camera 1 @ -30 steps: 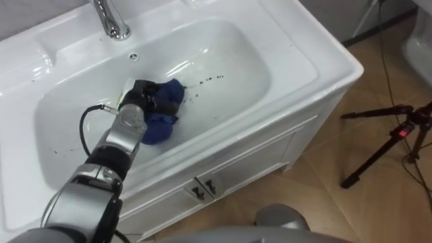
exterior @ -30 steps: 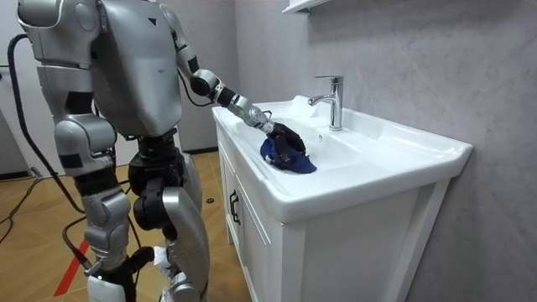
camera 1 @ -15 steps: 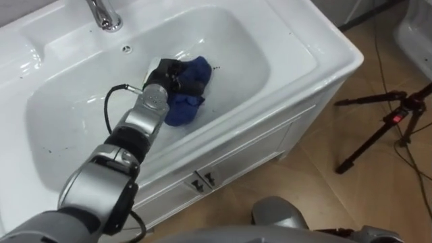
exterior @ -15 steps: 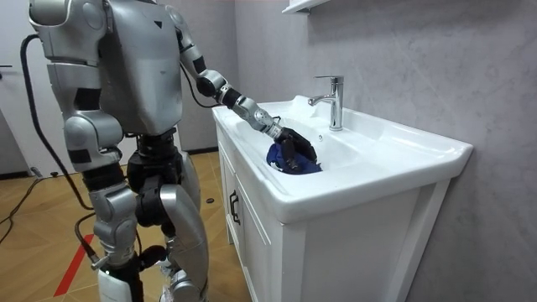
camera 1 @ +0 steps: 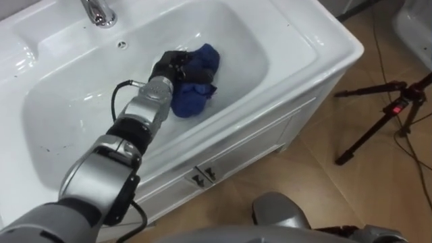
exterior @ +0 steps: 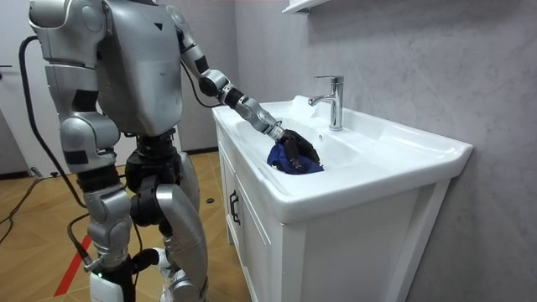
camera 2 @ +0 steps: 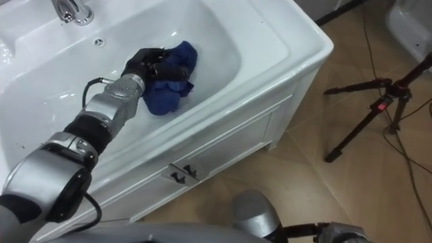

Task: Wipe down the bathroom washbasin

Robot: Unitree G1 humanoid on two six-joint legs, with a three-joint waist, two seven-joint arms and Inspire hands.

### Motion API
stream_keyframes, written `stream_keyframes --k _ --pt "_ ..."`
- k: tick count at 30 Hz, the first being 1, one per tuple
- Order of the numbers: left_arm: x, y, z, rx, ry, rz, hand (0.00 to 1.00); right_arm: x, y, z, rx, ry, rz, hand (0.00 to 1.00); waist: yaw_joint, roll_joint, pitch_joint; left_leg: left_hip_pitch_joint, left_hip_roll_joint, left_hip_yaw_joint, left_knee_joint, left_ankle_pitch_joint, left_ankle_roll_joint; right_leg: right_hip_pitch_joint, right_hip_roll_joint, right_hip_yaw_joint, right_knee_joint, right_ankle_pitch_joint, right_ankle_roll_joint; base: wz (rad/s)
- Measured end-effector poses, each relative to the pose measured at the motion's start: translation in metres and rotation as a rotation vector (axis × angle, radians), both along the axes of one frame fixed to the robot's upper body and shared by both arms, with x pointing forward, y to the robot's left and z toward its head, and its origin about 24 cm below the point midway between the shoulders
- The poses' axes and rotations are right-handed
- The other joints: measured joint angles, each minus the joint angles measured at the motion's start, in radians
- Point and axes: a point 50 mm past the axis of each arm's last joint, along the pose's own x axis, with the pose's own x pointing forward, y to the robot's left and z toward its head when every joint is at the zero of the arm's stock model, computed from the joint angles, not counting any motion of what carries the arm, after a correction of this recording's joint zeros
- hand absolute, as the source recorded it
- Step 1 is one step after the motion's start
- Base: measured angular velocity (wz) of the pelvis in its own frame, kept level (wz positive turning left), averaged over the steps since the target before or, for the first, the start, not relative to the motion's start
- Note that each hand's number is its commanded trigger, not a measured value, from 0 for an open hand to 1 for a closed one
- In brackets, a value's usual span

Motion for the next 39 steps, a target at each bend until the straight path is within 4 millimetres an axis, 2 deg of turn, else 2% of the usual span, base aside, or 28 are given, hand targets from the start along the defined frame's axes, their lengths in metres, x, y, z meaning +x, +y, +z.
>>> stream_keyframes --k 5,9,16,22,30,33,35,38,39 --pt "0.007 -0.016 0.012 0.042 -0.04 -0.087 1.0 0.011 0.003 0.001 0.024 -0.036 -0.011 0.0 0.0 -0.006 -0.0005 -0.03 0.002 -0.006 0.016 -0.001 0.003 0.004 -0.001 -0.006 -0.036 0.013 0.011 0.11" --pt "0.009 -0.022 0.015 0.044 -0.051 -0.11 1.0 0.022 0.011 0.0 0.068 -0.119 -0.127 0.0 0.0 -0.011 -0.0002 -0.045 0.004 -0.006 0.033 0.0 0.005 0.008 -0.011 -0.009 -0.056 0.022 0.019 0.03" --pt "0.008 -0.036 0.02 0.038 -0.068 -0.16 1.0 0.02 0.014 -0.001 0.118 -0.166 -0.24 0.0 -0.002 -0.014 0.0041 -0.048 0.003 -0.007 0.03 -0.001 0.007 0.044 -0.017 -0.033 -0.119 0.043 0.029 0.1" --pt "0.008 -0.046 0.025 0.074 -0.098 -0.217 1.0 0.02 0.015 -0.001 0.127 -0.181 -0.246 0.0 0.002 -0.016 0.0054 -0.046 0.002 -0.005 0.03 -0.001 0.008 0.054 -0.019 -0.033 -0.125 0.049 0.032 0.01" --pt "0.009 -0.034 0.019 0.175 -0.113 -0.232 1.0 0.014 0.014 -0.002 0.122 -0.166 -0.254 0.0 0.009 -0.038 0.0188 0.008 0.001 0.021 0.003 -0.002 0.008 0.081 -0.008 -0.006 -0.134 0.05 0.03 -0.12" --pt "0.006 -0.023 0.009 0.214 -0.101 -0.22 1.0 0.005 0.013 -0.003 0.115 -0.146 -0.254 0.0 0.026 -0.051 0.0193 0.04 0.001 0.032 -0.009 -0.003 0.009 0.095 0.003 0.023 -0.131 0.05 0.029 -0.3" --pt "0.0 -0.016 -0.001 0.234 -0.08 -0.208 1.0 -0.005 0.009 -0.004 0.1 -0.116 -0.222 0.0 0.026 -0.055 0.0195 0.064 0.006 0.037 -0.019 -0.003 0.009 0.112 0.007 0.026 -0.13 0.049 0.026 -0.14" --pt "-0.005 -0.007 -0.01 0.266 -0.07 -0.19 1.0 -0.024 0.002 -0.004 0.07 -0.061 -0.185 0.0 0.027 -0.051 0.0159 0.088 0.016 0.046 -0.03 -0.011 0.01 0.126 0.016 0.027 -0.123 0.047 0.023 -0.06" --pt "-0.011 0.0 -0.017 0.283 -0.051 -0.182 1.0 -0.03 0.001 -0.004 0.06 -0.033 -0.145 0.0 0.033 -0.049 0.0116 0.096 0.019 0.05 -0.036 -0.013 0.009 0.128 0.02 0.029 -0.122 0.047 0.02 -0.19"
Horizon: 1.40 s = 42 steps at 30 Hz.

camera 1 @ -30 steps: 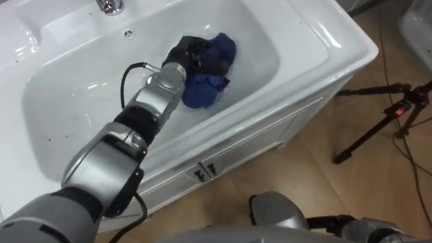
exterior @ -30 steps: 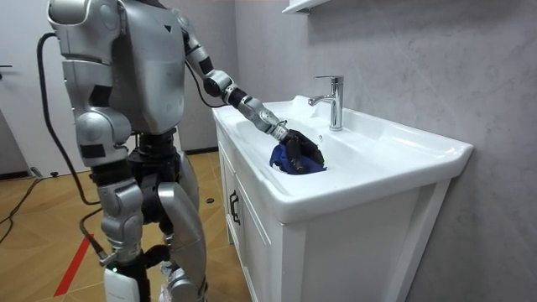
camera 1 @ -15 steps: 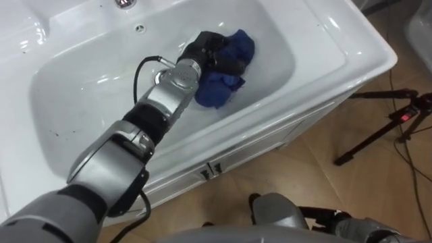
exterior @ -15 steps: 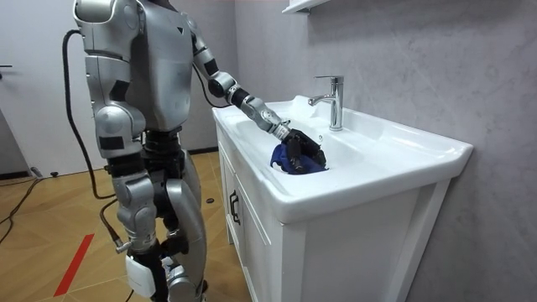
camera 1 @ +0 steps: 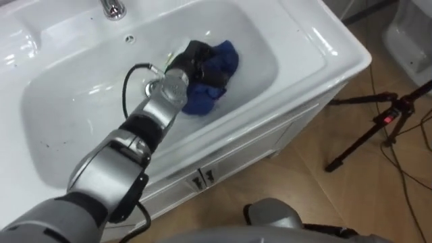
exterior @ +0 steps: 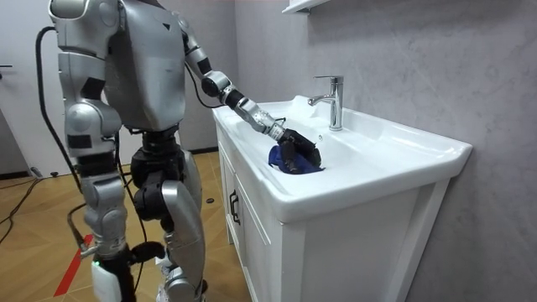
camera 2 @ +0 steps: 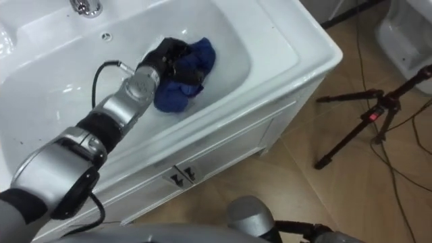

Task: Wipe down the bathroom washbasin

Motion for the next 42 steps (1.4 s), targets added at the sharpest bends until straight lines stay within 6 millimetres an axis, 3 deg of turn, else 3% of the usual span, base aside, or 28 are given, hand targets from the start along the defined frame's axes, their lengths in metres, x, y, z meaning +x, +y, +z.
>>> stream_keyframes --k 1,4,9,13,17,25,29,35,42 --pt "-0.005 0.007 -0.006 0.003 0.01 0.02 1.0 -0.002 -0.002 0.0 -0.013 0.011 0.042 0.0 0.0 0.005 -0.0066 0.007 0.0 0.005 -0.004 0.0 -0.001 0.001 0.003 0.003 0.002 0.001 -0.002 -0.21" --pt "-0.015 0.02 -0.017 0.012 0.033 0.069 1.0 -0.015 -0.004 0.0 -0.029 0.055 0.085 0.0 0.003 0.01 -0.0107 0.032 -0.001 0.017 -0.004 -0.003 -0.008 0.013 0.014 0.029 0.017 -0.005 -0.007 -0.19" --pt "-0.03 0.038 -0.031 0.037 0.073 0.145 1.0 -0.024 -0.006 0.001 -0.041 0.108 0.149 0.0 0.023 0.018 -0.0204 0.055 0.003 0.027 -0.006 -0.007 -0.014 0.021 0.021 0.037 0.035 -0.012 -0.015 -0.16" --pt "-0.037 0.052 -0.037 0.079 0.095 0.174 1.0 -0.024 -0.01 0.002 -0.071 0.111 0.174 0.0 0.05 0.028 -0.027 0.056 0.003 0.025 -0.005 -0.006 -0.016 0.021 0.024 0.04 0.037 -0.011 -0.016 0.0" --pt "-0.046 0.068 -0.044 0.111 0.12 0.205 1.0 -0.02 -0.011 0.003 -0.081 0.1 0.148 0.0 0.054 0.039 -0.0339 0.071 0.004 0.019 -0.011 -0.005 -0.018 0.039 0.027 0.041 0.03 -0.012 -0.017 0.0" --pt "-0.06 0.094 -0.05 0.222 0.144 0.23 1.0 -0.02 -0.01 0.002 -0.09 0.099 0.139 0.0 0.108 0.052 -0.0357 0.097 0.004 -0.013 -0.02 -0.007 -0.022 0.071 0.032 0.037 0.029 -0.02 -0.025 0.0" --pt "-0.064 0.098 -0.052 0.255 0.146 0.228 1.0 -0.021 -0.009 0.002 -0.104 0.107 0.133 0.0 0.112 0.056 -0.0359 0.104 0.005 -0.042 -0.02 -0.007 -0.024 0.09 0.033 0.023 0.017 -0.022 -0.028 0.11" --pt "-0.069 0.105 -0.053 0.366 0.137 0.188 1.0 -0.025 -0.012 0.003 -0.115 0.132 0.148 0.0 0.156 0.058 -0.0381 0.123 0.007 -0.088 -0.021 -0.006 -0.028 0.123 0.034 0.004 -0.01 -0.02 -0.032 0.07" --pt "-0.081 0.117 -0.052 0.507 0.085 0.168 1.0 -0.025 -0.015 0.004 -0.134 0.135 0.149 0.0 0.218 0.062 -0.0436 0.136 0.012 -0.113 -0.02 -0.004 -0.032 0.159 0.039 -0.003 -0.031 -0.014 -0.039 0.03"
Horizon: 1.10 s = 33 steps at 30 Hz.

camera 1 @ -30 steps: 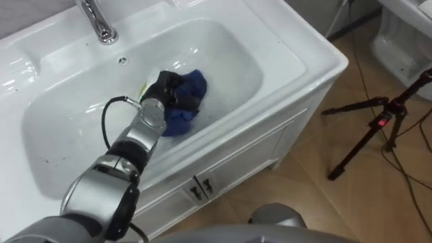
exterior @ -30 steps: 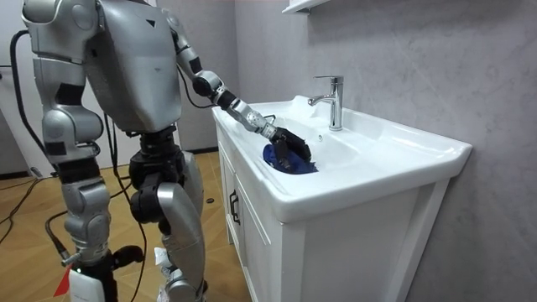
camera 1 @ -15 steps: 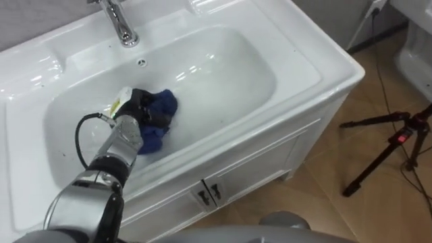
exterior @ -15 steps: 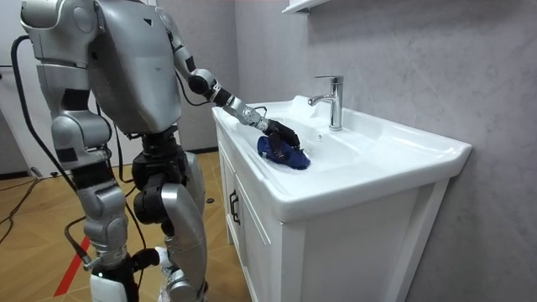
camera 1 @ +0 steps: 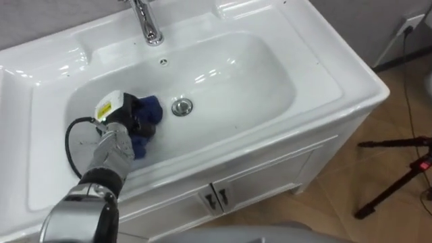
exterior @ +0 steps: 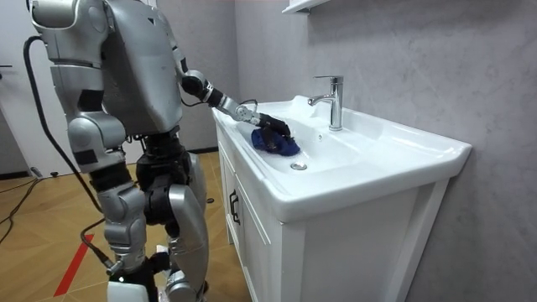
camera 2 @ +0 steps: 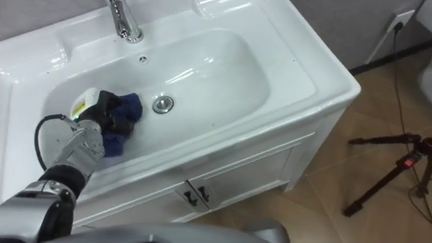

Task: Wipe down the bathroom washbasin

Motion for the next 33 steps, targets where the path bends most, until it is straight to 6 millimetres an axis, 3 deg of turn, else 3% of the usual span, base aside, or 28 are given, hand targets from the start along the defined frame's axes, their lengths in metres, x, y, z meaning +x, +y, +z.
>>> stream_keyframes --k 3,7,14,16,33 --pt "-0.006 0.002 -0.002 0.051 0.011 -0.027 1.0 0.002 -0.002 0.001 -0.008 -0.009 -0.005 0.0 0.002 0.009 -0.0068 0.008 0.002 -0.018 0.001 0.0 -0.001 0.021 0.0 -0.008 -0.025 0.004 -0.004 0.07" --pt "-0.011 0.003 -0.003 0.133 0.033 -0.089 1.0 0.003 -0.005 0.002 -0.019 -0.011 -0.006 0.0 0.002 0.018 -0.0069 0.017 0.003 -0.061 0.0 0.002 -0.004 0.037 0.001 -0.018 -0.026 0.002 -0.007 0.05" --pt "-0.02 0.005 -0.004 0.183 0.023 -0.106 1.0 0.004 -0.006 0.002 -0.028 -0.017 -0.008 0.0 0.011 0.032 -0.0058 0.019 0.009 -0.066 0.0 0.008 -0.012 0.042 0.007 -0.026 -0.024 -0.001 -0.017 0.04" --pt "-0.023 0.006 -0.004 0.197 0.018 -0.113 1.0 0.003 -0.007 0.002 -0.035 -0.013 -0.01 0.0 0.011 0.036 -0.0052 0.019 0.01 -0.084 0.0 0.009 -0.015 0.046 0.008 -0.034 -0.025 -0.004 -0.022 0.11" --pt "-0.036 0.013 0.005 0.258 -0.011 -0.095 1.0 0.009 -0.011 0.004 -0.072 -0.078 -0.067 0.0 0.02 0.033 -0.0042 0.004 0.025 -0.086 0.001 0.02 -0.032 0.043 0.012 -0.063 -0.025 -0.021 -0.049 0.04"
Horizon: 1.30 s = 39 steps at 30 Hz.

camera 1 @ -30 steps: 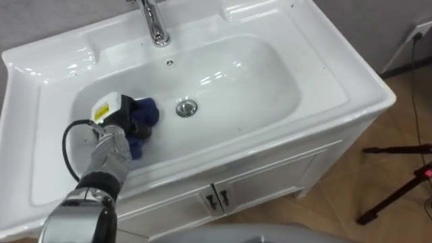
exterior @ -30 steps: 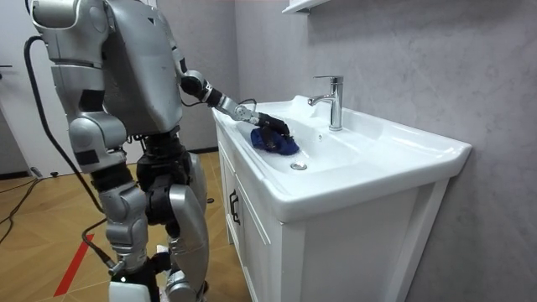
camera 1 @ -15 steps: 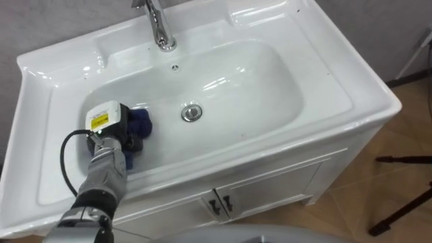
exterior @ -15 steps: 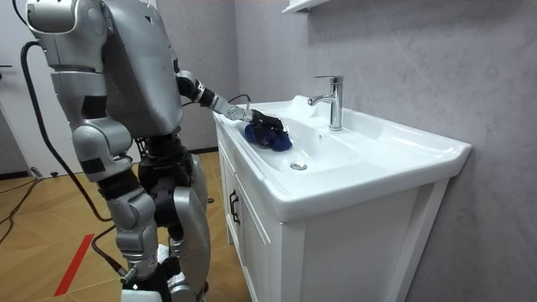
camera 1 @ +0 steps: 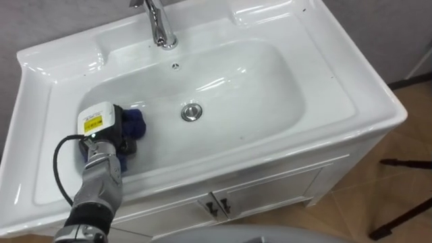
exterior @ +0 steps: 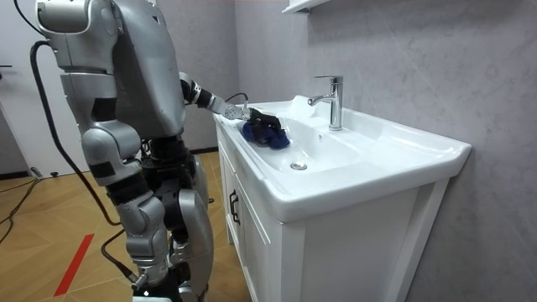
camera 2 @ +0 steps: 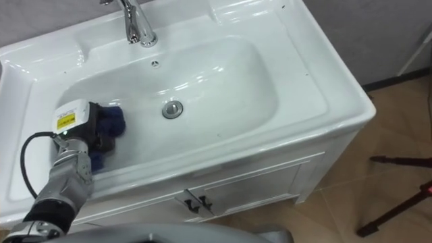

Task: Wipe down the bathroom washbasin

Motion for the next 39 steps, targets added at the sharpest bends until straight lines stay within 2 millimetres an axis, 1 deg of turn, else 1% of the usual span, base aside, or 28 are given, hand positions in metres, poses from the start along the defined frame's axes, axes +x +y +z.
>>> stream_keyframes --k 4,7,10,15,17,18,19,21,23,25,27,30,31,32,33,37,38,39 --pt "0.0 0.001 0.001 0.003 -0.003 0.004 1.0 -0.003 0.0 0.0 0.001 0.001 -0.003 0.0 0.003 -0.007 0.0017 0.001 0.004 0.001 0.001 0.001 -0.001 0.0 0.004 -0.001 0.001 -0.004 -0.006 0.02" --pt "0.0 0.001 0.002 0.006 -0.002 0.006 1.0 -0.008 0.0 0.0 -0.002 0.004 -0.003 0.0 0.009 -0.014 0.0061 0.011 0.006 0.005 0.0 0.001 -0.001 0.005 0.007 0.003 -0.001 -0.007 -0.01 -0.02" --pt "0.0 0.002 0.002 0.011 0.0 0.011 1.0 -0.015 0.0 0.0 -0.001 0.011 -0.023 0.0 0.008 -0.019 0.0062 0.016 0.008 0.005 0.0 0.001 -0.002 0.01 0.008 0.003 -0.001 -0.009 -0.011 0.0" --pt "0.002 -0.001 0.002 0.032 0.014 0.007 1.0 -0.015 0.003 -0.001 0.004 0.007 -0.041 0.0 0.002 -0.022 0.006 0.017 0.009 0.007 0.0 0.001 -0.002 0.009 0.008 0.004 0.0 -0.009 -0.011 0.01" --pt "0.003 -0.002 0.002 0.038 0.017 0.007 1.0 -0.014 0.005 -0.002 0.012 0.005 -0.046 0.0 -0.001 -0.027 0.0083 0.02 0.009 0.007 -0.001 0.0 -0.002 0.015 0.008 0.002 -0.001 -0.009 -0.011 0.06" --pt "0.004 -0.002 0.002 0.043 0.017 0.005 1.0 -0.014 0.006 -0.003 0.017 0.003 -0.057 0.0 -0.002 -0.032 0.0121 0.027 0.009 0.007 -0.001 0.0 -0.002 0.02 0.008 0.003 -0.002 -0.009 -0.012 0.0" --pt "0.005 -0.002 0.003 0.052 0.016 0.001 1.0 -0.015 0.007 -0.003 0.018 0.005 -0.058 0.0 -0.006 -0.036 0.014 0.033 0.009 0.007 -0.001 0.0 -0.002 0.026 0.008 0.004 -0.008 -0.01 -0.012 0.0" --pt "0.005 -0.003 0.002 0.065 0.027 0.002 1.0 -0.014 0.007 -0.003 0.017 -0.002 -0.056 0.0 -0.023 -0.037 0.0142 0.033 0.009 0.006 -0.001 0.0 -0.003 0.031 0.008 0.004 -0.015 -0.01 -0.011 0.05" --pt "0.004 -0.006 0.0 0.074 0.047 -0.003 1.0 -0.014 0.008 -0.003 0.019 -0.014 -0.078 0.0 -0.028 -0.038 0.0144 0.033 0.009 0.007 -0.001 0.0 -0.003 0.031 0.008 0.004 -0.014 -0.01 -0.011 0.0" --pt "0.005 -0.011 -0.001 0.076 0.052 -0.013 1.0 -0.013 0.013 -0.005 0.037 -0.025 -0.112 0.0 -0.037 -0.044 0.0149 0.033 0.009 0.007 -0.001 0.0 -0.003 0.029 0.008 0.005 -0.015 -0.01 -0.011 0.0" --pt "0.009 -0.014 0.0 0.074 0.047 -0.024 1.0 -0.011 0.017 -0.006 0.055 -0.042 -0.145 0.0 -0.047 -0.048 0.0152 0.031 0.009 0.007 -0.001 0.0 -0.003 0.027 0.007 0.006 -0.015 -0.01 -0.011 0.0" --pt "0.021 -0.025 0.001 0.052 0.045 -0.035 1.0 -0.008 0.023 -0.008 0.086 -0.074 -0.193 0.0 -0.052 -0.051 0.0151 0.018 0.007 0.007 -0.001 0.0 -0.003 0.01 0.007 0.007 -0.013 -0.008 -0.009 0.0" --pt "0.024 -0.029 0.0 0.047 0.052 -0.04 1.0 -0.006 0.025 -0.008 0.094 -0.08 -0.204 0.0 -0.052 -0.053 0.0162 0.014 0.006 0.007 -0.002 0.0 -0.003 0.005 0.006 0.008 -0.012 -0.008 -0.008 -0.03" --pt "0.031 -0.035 0.001 0.026 0.043 -0.04 1.0 -0.004 0.027 -0.009 0.102 -0.087 -0.209 0.0 -0.057 -0.056 0.0181 0.012 0.005 0.011 -0.002 0.0 -0.003 0.0 0.005 0.012 -0.008 -0.008 -0.008 -0.06" --pt "0.031 -0.038 0.0 0.011 0.046 -0.033 1.0 -0.003 0.028 -0.009 0.108 -0.093 -0.213 0.0 -0.058 -0.057 0.0186 0.01 0.004 0.012 -0.002 0.0 -0.003 -0.004 0.004 0.013 -0.006 -0.008 -0.007 -0.1" --pt "0.046 -0.046 0.005 -0.063 0.03 -0.004 1.0 0.012 0.033 -0.01 0.148 -0.13 -0.192 0.0 -0.06 -0.062 0.0214 -0.007 0.002 0.048 -0.002 0.0 -0.003 -0.035 0.005 0.038 0.001 -0.003 0.001 -0.14" --pt "0.047 -0.046 0.005 -0.078 0.029 0.006 1.0 0.013 0.032 -0.01 0.15 -0.132 -0.191 0.0 -0.066 -0.063 0.0218 -0.008 0.0 0.052 -0.002 0.0 -0.003 -0.035 0.003 0.038 0.001 -0.003 0.002 -0.04" --pt "0.05 -0.046 0.005 -0.102 0.029 0.024 1.0 0.016 0.032 -0.009 0.157 -0.138 -0.187 0.0 -0.08 -0.065 0.0214 -0.011 -0.002 0.063 -0.002 0.0 -0.003 -0.038 0.002 0.039 0.002 -0.003 0.004 0.0"
